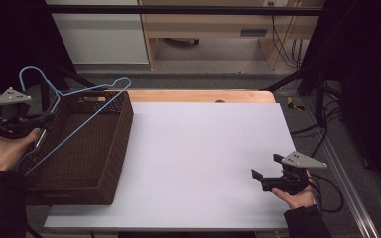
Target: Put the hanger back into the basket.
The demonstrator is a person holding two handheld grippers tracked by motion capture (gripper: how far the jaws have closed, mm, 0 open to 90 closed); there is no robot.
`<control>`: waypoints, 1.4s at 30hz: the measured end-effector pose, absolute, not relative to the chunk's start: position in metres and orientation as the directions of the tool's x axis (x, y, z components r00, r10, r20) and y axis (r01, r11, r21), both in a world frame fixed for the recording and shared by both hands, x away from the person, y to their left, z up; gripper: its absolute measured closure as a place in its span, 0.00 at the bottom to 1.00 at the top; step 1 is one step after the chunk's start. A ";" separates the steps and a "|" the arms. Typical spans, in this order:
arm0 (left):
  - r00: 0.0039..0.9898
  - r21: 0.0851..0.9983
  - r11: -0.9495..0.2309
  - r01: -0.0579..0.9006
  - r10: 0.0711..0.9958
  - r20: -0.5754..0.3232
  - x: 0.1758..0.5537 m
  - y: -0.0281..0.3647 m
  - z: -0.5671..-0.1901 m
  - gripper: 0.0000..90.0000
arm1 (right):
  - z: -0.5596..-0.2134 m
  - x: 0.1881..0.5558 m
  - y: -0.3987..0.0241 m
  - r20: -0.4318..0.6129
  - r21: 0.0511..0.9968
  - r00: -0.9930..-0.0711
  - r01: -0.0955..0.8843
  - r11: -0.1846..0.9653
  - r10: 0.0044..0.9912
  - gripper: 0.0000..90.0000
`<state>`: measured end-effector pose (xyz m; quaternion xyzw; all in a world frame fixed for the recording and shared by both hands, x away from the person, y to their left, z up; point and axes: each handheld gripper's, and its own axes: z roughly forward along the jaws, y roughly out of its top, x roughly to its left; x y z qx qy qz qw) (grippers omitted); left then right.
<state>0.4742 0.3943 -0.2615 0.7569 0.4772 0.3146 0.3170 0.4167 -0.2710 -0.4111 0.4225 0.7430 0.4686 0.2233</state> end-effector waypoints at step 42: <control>0.350 0.654 -0.356 0.668 0.925 0.147 0.502 0.395 -0.379 0.97 | -0.413 0.418 -0.269 0.057 0.879 -0.543 0.425 0.216 0.838 0.04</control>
